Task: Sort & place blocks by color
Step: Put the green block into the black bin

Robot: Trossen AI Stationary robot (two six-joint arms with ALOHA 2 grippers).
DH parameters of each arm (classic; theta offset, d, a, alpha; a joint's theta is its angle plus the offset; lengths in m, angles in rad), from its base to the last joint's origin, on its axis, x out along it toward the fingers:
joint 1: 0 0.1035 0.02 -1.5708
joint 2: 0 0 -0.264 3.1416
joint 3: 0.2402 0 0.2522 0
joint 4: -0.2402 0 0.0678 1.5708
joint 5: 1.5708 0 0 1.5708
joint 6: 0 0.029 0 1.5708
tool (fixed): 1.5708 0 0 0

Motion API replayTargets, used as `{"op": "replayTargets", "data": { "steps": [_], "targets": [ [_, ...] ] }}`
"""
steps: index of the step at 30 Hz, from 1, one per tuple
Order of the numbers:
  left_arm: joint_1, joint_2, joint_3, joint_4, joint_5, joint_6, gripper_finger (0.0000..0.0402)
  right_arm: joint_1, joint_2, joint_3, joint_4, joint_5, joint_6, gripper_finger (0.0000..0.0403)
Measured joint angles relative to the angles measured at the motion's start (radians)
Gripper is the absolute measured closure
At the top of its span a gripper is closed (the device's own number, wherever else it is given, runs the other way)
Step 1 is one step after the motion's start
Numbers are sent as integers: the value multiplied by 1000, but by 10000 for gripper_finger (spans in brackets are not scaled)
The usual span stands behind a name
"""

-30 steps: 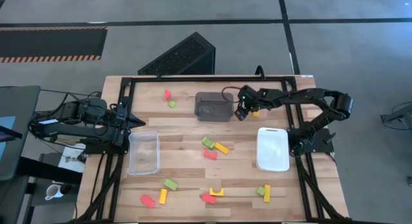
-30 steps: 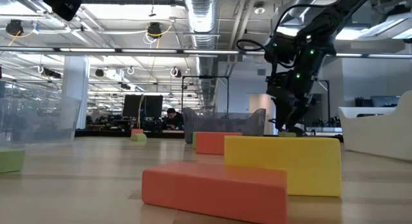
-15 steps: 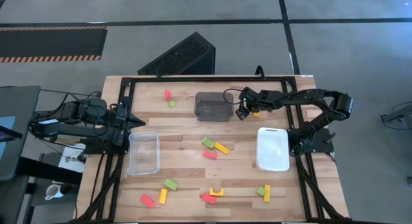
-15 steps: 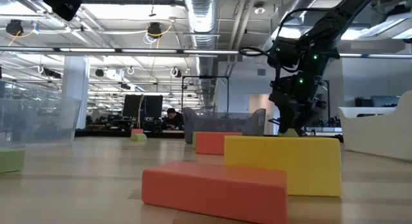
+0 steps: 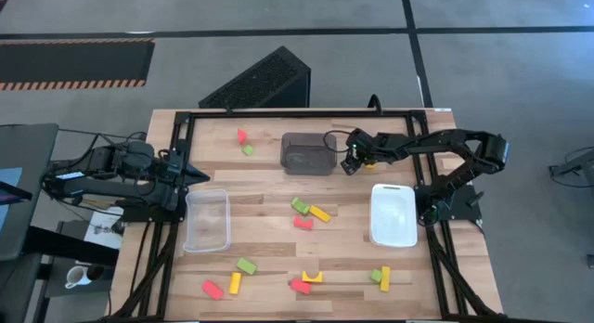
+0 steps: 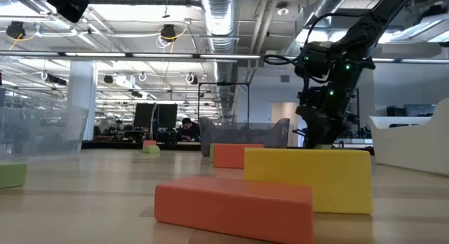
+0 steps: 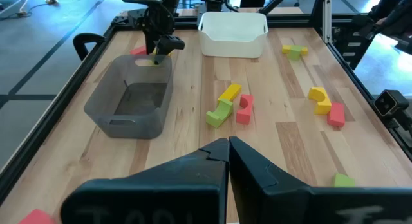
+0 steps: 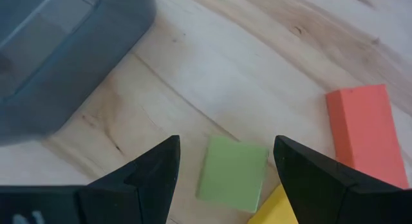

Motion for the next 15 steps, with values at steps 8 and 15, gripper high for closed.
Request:
{"op": "replayTargets", "data": {
  "steps": [8,15],
  "targets": [
    [0,0,0,0,0,0,401,3,0,0,-5,-44,22,127],
    [0,0,0,0,0,0,401,3,0,0,-12,-44,23,158]
  ]
}}
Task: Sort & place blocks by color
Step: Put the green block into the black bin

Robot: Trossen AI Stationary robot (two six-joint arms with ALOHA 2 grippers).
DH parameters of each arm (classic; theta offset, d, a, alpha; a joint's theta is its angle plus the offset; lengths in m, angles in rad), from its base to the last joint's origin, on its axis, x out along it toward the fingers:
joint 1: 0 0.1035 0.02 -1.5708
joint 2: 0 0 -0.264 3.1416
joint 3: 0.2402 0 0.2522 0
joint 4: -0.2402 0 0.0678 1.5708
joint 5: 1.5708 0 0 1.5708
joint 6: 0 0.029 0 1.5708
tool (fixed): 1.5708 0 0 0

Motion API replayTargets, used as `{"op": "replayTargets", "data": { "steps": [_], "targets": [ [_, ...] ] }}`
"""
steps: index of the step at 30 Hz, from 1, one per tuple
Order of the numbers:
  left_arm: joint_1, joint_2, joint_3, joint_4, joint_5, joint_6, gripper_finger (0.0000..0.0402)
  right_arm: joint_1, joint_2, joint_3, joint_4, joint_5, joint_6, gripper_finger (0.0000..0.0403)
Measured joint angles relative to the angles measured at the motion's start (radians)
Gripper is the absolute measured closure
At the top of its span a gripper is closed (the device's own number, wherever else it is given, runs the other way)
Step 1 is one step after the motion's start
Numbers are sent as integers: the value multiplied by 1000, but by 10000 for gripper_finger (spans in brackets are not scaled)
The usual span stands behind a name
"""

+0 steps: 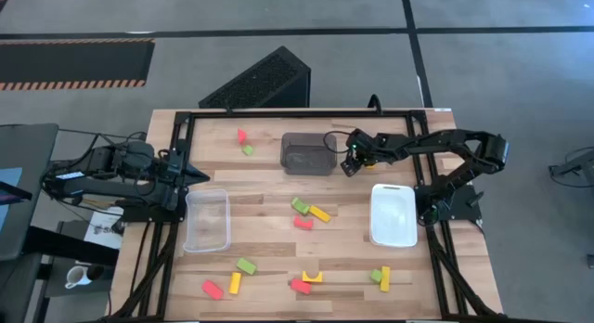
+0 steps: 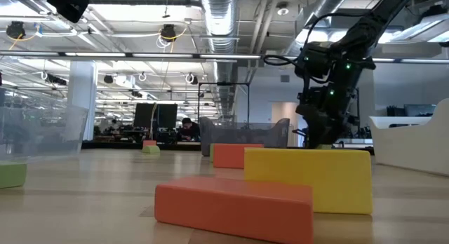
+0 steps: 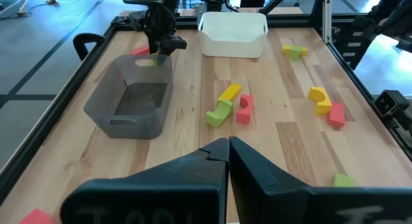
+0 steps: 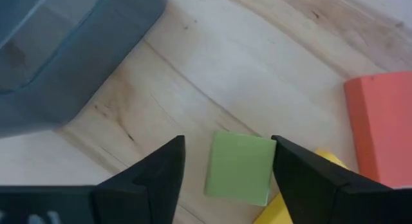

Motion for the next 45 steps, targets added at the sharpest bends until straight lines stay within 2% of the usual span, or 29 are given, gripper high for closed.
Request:
{"op": "replayTargets", "data": {
  "steps": [10,15,21,24,28,31,37,40,45],
  "targets": [
    [0,0,0,0,0,0,401,0,-7,3,-22,2,-32,279],
    [0,0,0,0,0,0,401,14,-53,17,-24,1,-47,276],
    [0,0,0,0,0,0,401,59,-174,38,-20,1,-61,236],
    [0,0,0,0,0,0,401,93,-243,40,23,3,-84,244],
    [0,0,0,0,0,0,401,175,-297,40,165,3,-150,267],
    [0,0,0,0,0,0,401,247,-294,40,298,3,-191,271],
    [0,0,0,0,0,0,401,344,-209,40,487,2,-267,245],
    [0,0,0,0,0,0,401,350,-161,40,507,2,-270,241],
    [0,0,0,0,0,0,401,287,-129,39,498,2,-273,251]
  ]
}}
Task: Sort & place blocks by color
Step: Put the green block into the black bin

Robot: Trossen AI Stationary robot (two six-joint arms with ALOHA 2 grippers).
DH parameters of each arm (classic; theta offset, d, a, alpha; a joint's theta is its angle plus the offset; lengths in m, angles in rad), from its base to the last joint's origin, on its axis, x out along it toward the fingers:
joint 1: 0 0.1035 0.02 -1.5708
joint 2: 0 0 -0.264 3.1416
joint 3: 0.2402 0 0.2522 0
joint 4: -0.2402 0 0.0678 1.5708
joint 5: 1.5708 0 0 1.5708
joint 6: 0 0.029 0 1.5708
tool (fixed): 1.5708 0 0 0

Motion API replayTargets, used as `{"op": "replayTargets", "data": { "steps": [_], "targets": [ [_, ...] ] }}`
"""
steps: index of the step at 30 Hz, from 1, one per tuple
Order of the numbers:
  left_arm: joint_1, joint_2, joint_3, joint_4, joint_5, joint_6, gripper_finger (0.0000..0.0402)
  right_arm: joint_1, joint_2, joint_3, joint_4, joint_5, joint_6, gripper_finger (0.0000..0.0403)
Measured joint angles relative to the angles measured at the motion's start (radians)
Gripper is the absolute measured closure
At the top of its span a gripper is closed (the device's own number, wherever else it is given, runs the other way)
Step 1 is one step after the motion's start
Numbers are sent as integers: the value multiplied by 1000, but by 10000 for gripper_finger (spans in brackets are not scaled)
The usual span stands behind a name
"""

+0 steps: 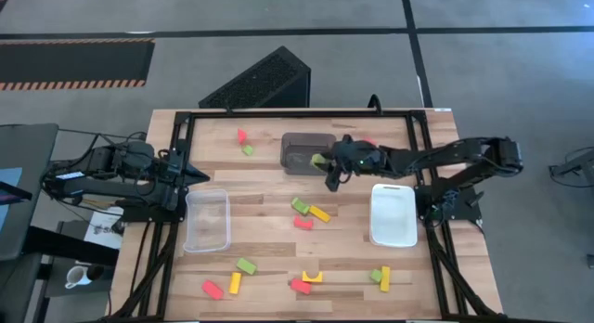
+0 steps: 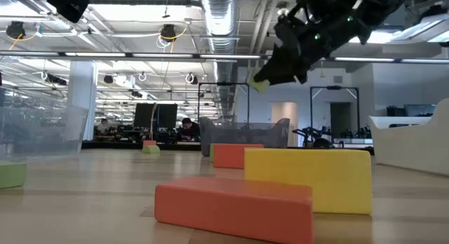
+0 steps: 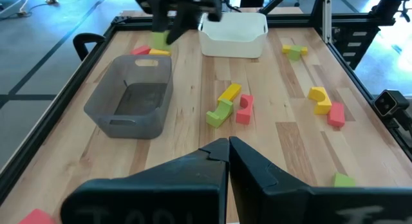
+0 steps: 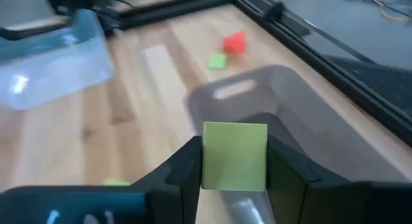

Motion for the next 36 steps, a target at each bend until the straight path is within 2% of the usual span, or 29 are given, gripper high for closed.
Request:
{"op": "replayTargets", "data": {
  "steps": [3,9,19,28,36],
  "targets": [
    [0,0,0,0,0,0,401,-56,0,0,-4,-21,7,255],
    [0,0,0,0,0,0,401,-161,0,32,-141,-175,44,245],
    [0,0,0,0,0,0,401,-169,8,181,-386,-184,-10,251],
    [0,0,0,0,0,0,401,-146,185,368,-587,-184,-90,244],
    [0,0,0,0,0,0,401,-143,347,420,-586,-184,-102,244]
  ]
}}
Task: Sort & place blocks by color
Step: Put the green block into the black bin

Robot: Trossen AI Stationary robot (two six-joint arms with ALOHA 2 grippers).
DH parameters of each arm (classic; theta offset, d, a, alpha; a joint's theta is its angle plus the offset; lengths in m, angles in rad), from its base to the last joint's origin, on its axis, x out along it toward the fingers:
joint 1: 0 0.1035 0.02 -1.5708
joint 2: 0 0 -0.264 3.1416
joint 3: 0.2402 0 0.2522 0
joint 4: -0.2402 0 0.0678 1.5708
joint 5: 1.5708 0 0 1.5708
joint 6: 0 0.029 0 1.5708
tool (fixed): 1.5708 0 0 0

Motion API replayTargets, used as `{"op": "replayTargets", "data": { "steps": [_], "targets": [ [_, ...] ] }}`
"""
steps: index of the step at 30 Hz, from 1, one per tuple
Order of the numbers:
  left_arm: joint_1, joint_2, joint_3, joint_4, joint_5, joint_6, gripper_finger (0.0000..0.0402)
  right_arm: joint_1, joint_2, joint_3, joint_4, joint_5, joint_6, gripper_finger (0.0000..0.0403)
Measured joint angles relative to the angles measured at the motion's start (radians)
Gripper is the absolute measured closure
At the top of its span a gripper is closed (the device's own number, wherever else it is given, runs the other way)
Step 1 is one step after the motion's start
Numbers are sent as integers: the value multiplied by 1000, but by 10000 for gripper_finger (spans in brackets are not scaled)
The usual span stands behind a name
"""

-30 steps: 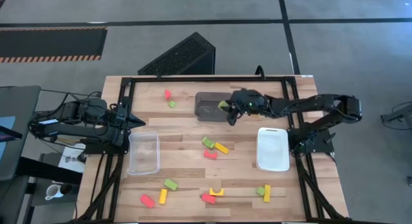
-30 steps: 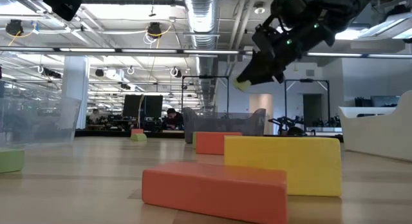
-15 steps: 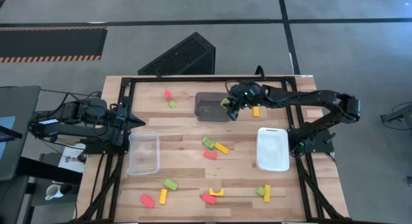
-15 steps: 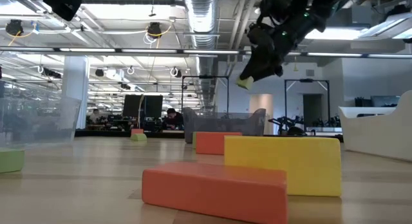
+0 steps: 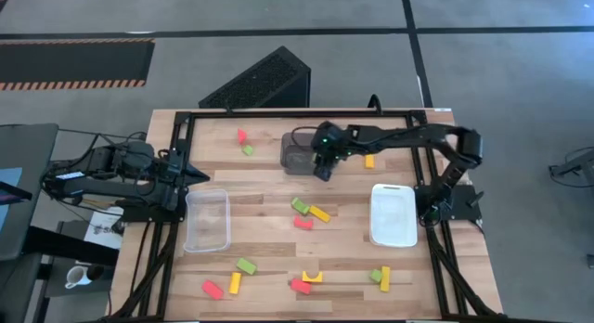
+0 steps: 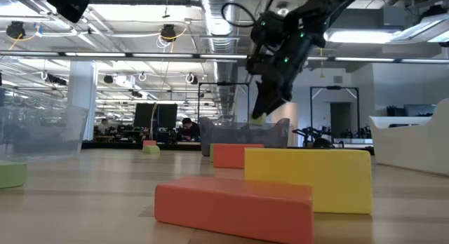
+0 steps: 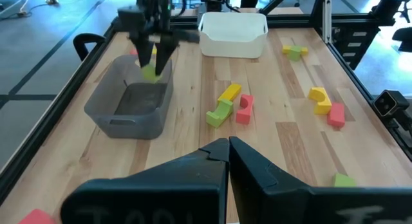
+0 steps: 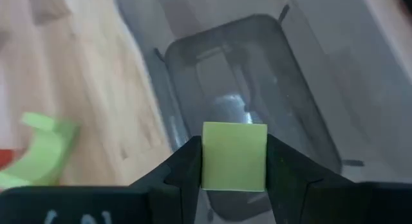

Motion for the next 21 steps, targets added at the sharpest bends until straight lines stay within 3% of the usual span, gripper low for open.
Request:
{"op": "replayTargets", "data": {
  "steps": [12,21],
  "targets": [
    [0,0,0,-1,0,0,401,-17,140,14,27,1,39,232],
    [0,0,0,-2,0,0,401,-22,129,14,40,7,61,175]
  ]
}}
